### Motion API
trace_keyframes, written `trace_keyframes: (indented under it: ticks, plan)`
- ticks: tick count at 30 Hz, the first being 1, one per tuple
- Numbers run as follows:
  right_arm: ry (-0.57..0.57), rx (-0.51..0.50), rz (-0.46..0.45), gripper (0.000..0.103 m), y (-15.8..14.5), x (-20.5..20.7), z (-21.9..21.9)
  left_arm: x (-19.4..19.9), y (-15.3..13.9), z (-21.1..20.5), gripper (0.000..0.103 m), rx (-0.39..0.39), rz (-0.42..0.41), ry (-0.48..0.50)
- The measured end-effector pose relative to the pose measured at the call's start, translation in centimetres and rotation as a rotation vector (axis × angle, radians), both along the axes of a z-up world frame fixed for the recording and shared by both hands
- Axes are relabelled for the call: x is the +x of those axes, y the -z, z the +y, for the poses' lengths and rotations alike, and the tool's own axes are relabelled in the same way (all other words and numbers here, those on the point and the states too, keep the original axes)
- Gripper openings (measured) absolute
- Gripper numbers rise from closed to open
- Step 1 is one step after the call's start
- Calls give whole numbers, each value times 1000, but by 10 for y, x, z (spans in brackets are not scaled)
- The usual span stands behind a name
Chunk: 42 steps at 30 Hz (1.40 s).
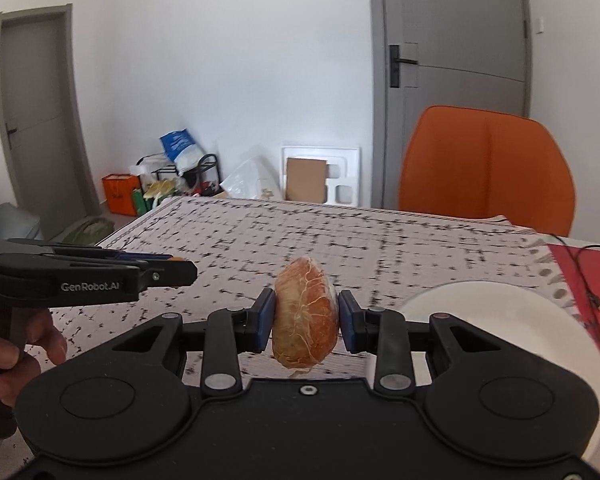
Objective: Organize fruits
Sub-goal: 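Lift and carry the mandarin with the left tool while the right tool carries the tangerine half to the bowl, then open the left tool over the bowl while the right tool releases the tangerine half there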
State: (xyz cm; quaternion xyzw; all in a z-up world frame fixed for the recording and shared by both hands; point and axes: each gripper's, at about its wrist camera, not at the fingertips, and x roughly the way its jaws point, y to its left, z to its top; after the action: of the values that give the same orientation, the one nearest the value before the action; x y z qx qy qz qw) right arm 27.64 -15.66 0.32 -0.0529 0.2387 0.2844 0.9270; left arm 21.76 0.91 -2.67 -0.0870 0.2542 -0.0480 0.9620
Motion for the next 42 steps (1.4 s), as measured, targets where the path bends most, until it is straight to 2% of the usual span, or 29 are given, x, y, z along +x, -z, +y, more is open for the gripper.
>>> trace_keyframes:
  ticks: [9, 17, 35, 42]
  plan:
    - [130, 1, 12, 32, 2, 2, -48, 20, 2, -49, 22, -4, 6, 107]
    - [250, 6, 1, 32, -1, 0, -100, 28, -4, -86, 22, -7, -22, 187]
    - [371, 45, 28, 32, 19, 15, -152, 49, 12, -133, 22, 13, 27, 259]
    - [403, 58, 40, 32, 23, 20, -163, 53, 11, -137, 26, 31, 42, 233]
